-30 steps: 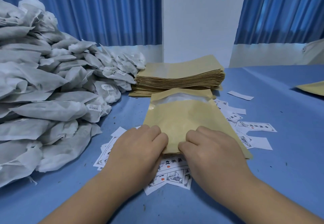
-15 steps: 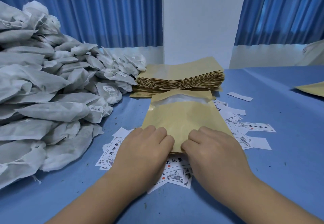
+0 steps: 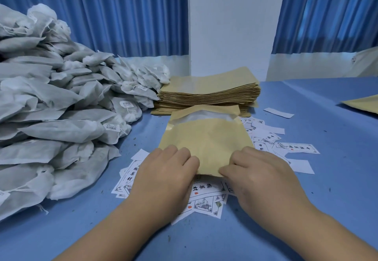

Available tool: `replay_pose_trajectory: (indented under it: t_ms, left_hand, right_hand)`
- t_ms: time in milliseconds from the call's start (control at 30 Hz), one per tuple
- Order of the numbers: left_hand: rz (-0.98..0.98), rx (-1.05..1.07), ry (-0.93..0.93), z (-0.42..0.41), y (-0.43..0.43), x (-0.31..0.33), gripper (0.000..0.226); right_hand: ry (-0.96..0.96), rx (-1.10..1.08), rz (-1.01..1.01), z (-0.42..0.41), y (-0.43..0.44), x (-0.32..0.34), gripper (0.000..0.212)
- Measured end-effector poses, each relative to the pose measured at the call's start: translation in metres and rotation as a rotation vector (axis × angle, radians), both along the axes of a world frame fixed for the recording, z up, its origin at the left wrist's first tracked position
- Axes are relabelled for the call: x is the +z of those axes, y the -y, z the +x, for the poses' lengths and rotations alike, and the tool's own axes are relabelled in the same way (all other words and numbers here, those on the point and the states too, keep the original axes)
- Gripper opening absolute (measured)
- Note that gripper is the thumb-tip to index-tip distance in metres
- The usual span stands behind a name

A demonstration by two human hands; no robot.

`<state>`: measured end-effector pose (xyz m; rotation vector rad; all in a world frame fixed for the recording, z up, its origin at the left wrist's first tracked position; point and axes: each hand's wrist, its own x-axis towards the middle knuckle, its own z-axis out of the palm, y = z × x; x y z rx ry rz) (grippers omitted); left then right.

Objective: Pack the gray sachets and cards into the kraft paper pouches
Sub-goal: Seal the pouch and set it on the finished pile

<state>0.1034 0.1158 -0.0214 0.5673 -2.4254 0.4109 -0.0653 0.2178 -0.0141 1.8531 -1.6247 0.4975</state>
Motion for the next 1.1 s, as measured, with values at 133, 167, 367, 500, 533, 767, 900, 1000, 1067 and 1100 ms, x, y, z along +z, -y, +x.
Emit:
replay_pose_trajectory:
  t_ms: [133,167,367,500,533,767,900,1000,1067,1100]
  left_hand:
    - [0.012,-0.061,0.006,-0.005,0.000,-0.004,0.026]
    - [0.045,-0.070,-0.013,-0.004,0.001,-0.004,0.027]
    - [0.210,0.021,-0.155,0.010,0.005,0.002,0.015]
    - [0.140,-0.029,-0.127,0.009,0.003,0.003,0.022]
    - [0.122,-0.057,-0.102,0.006,0.001,0.003,0.025]
    - [0.103,-0.150,-0.152,0.004,0.005,-0.001,0.022]
    - [0.109,-0.166,-0.164,0.008,0.005,0.000,0.023]
    - [0.100,-0.171,-0.131,0.010,0.006,0.001,0.022]
    - [0.089,-0.126,-0.115,0.015,0.011,0.004,0.017]
    - [0.099,-0.093,-0.130,0.020,0.015,0.005,0.011]
  right_hand:
    - [-0.032,0.046,-0.024,0.009,0.003,-0.001,0.025]
    - [-0.027,0.054,-0.020,0.011,0.004,-0.002,0.024]
    - [0.119,0.174,-0.073,-0.006,-0.001,0.003,0.008]
    - [0.127,0.194,-0.106,-0.005,0.001,0.003,0.017]
    - [0.112,0.197,-0.107,-0.001,0.002,0.002,0.016]
    - [0.107,0.268,-0.111,0.000,0.002,0.001,0.023]
    - [0.152,0.293,-0.165,-0.003,0.003,-0.001,0.009]
    - [0.214,0.281,-0.194,-0.005,0.003,-0.004,0.010]
    - [0.310,0.250,-0.199,-0.010,0.002,-0.004,0.024]
    - [0.361,0.221,-0.199,-0.013,0.002,-0.003,0.027]
